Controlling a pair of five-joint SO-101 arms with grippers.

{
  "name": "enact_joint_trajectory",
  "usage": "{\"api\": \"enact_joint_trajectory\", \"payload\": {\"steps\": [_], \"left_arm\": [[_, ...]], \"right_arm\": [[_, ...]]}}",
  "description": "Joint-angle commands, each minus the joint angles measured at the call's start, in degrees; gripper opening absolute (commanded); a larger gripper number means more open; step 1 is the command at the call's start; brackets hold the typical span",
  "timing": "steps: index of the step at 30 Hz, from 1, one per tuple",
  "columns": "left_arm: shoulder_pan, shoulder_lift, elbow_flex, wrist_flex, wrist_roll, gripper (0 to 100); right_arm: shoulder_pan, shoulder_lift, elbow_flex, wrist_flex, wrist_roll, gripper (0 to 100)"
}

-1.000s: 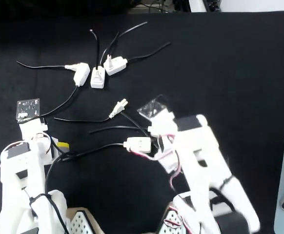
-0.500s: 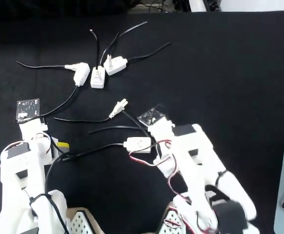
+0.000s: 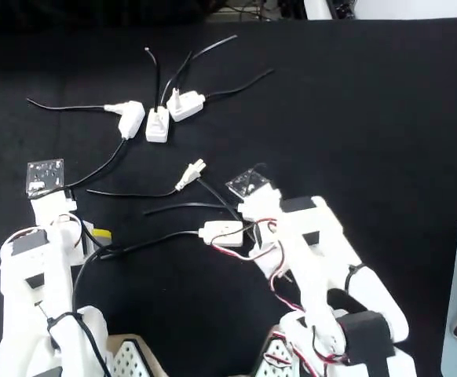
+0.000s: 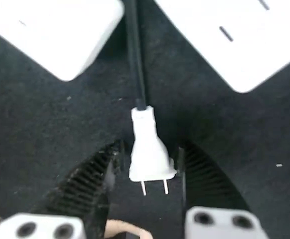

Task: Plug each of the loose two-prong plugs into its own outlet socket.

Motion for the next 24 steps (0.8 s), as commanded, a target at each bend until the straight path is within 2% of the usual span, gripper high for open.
{"api": "enact_joint_trajectory", "payload": {"steps": [1, 6, 16, 24], "left_arm": [[-0.3, -1.0, -0.2, -1.0, 0.2, 32], [-0.3, -1.0, -0.2, -1.0, 0.2, 32], [-0.2, -1.0, -0.2, -1.1, 0.3, 32], [-0.2, -1.0, -0.2, -1.1, 0.3, 32]], "right_arm": [[0.4, -6.3, -4.3, 7.0, -0.3, 23.0], [-0.8, -14.7, -3.1, 12.0, -0.1, 23.4], [-3.8, -16.5, 8.7, 1.6, 5.0, 23.3], [-3.6, -16.5, 11.0, 0.3, 7.4, 21.3]]}}
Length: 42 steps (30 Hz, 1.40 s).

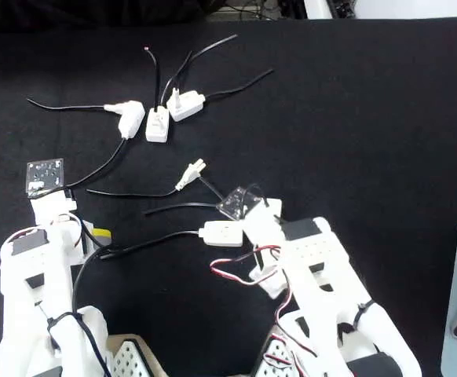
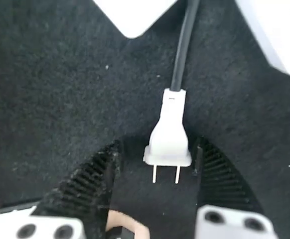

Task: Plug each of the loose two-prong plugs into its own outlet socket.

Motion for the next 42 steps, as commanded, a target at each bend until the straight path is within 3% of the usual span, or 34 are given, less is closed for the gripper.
{"api": "enact_joint_trajectory", "payload": {"steps": [1, 13, 18, 29, 33, 42], "left_arm": [[-0.2, -1.0, -0.2, -0.9, 0.3, 32], [-0.3, -1.0, -0.2, -0.9, 0.3, 32], [-0.3, -1.0, -0.2, -0.9, 0.3, 32], [-0.3, -1.0, -0.2, -0.9, 0.3, 32], [-0.3, -1.0, -0.2, -0.9, 0.3, 32], [0.0, -1.0, -0.2, -0.9, 0.3, 32]], "right_arm": [[-0.6, -1.3, 0.4, -1.8, 0.4, 19.7], [-0.4, 8.8, -0.8, -9.9, -1.3, 14.8], [-0.5, 10.6, -8.4, -10.2, -2.6, 1.0], [-0.7, 15.2, -13.6, -21.0, -2.8, 4.7], [-0.4, 15.0, -16.0, -15.2, -2.9, 17.0], [-1.1, 6.5, -17.5, -6.2, -3.0, 17.7]]}}
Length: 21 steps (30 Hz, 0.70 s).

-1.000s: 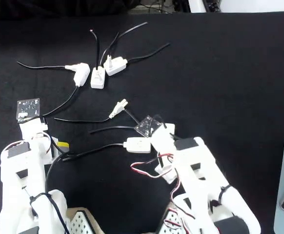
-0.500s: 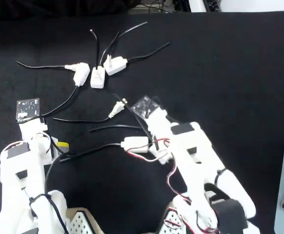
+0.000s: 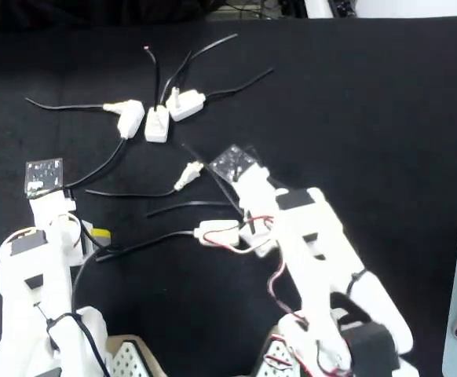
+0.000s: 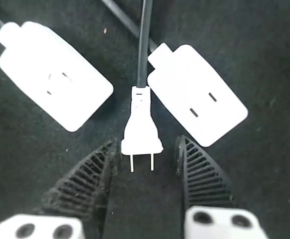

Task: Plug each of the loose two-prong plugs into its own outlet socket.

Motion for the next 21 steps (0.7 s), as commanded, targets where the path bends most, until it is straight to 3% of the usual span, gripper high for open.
{"api": "enact_joint_trajectory", "payload": {"steps": [1, 7, 21], "left_arm": [[0.0, -1.0, -0.2, -0.9, 0.3, 32], [0.0, -1.0, -0.2, -0.9, 0.3, 32], [-0.2, -1.0, -0.2, -0.9, 0.3, 32]], "right_arm": [[-1.2, -3.4, -2.6, 2.2, -0.6, 17.7], [-1.1, -1.1, 1.0, -3.6, -0.6, 17.7], [-6.9, 0.6, 1.6, -3.6, -6.1, 17.7]]}}
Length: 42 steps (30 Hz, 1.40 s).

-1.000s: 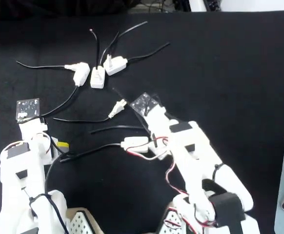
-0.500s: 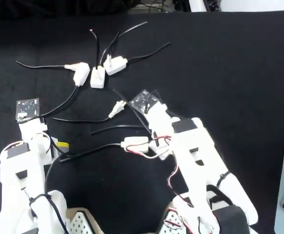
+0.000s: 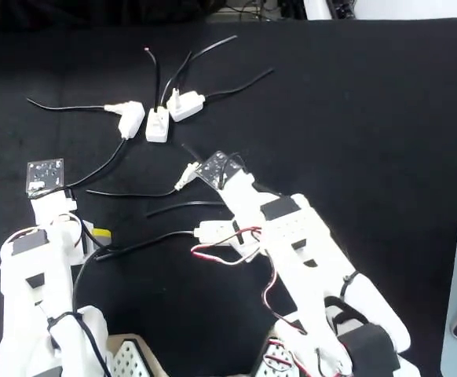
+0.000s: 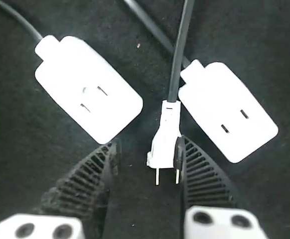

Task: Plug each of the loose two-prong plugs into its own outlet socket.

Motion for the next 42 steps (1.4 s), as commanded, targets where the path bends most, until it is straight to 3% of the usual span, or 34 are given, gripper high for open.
{"api": "enact_joint_trajectory", "payload": {"steps": [1, 35, 42], "left_arm": [[-0.2, -1.0, -0.2, -0.9, 0.3, 32], [-0.3, -1.0, -0.2, -0.9, 0.3, 32], [-0.3, -1.0, -0.2, -0.9, 0.3, 32]], "right_arm": [[0.0, 0.1, 0.0, -0.7, -0.8, 17.7], [7.8, 0.2, 4.7, -1.7, 3.6, 17.6], [8.0, 3.9, 4.6, -7.5, 3.6, 9.6]]}}
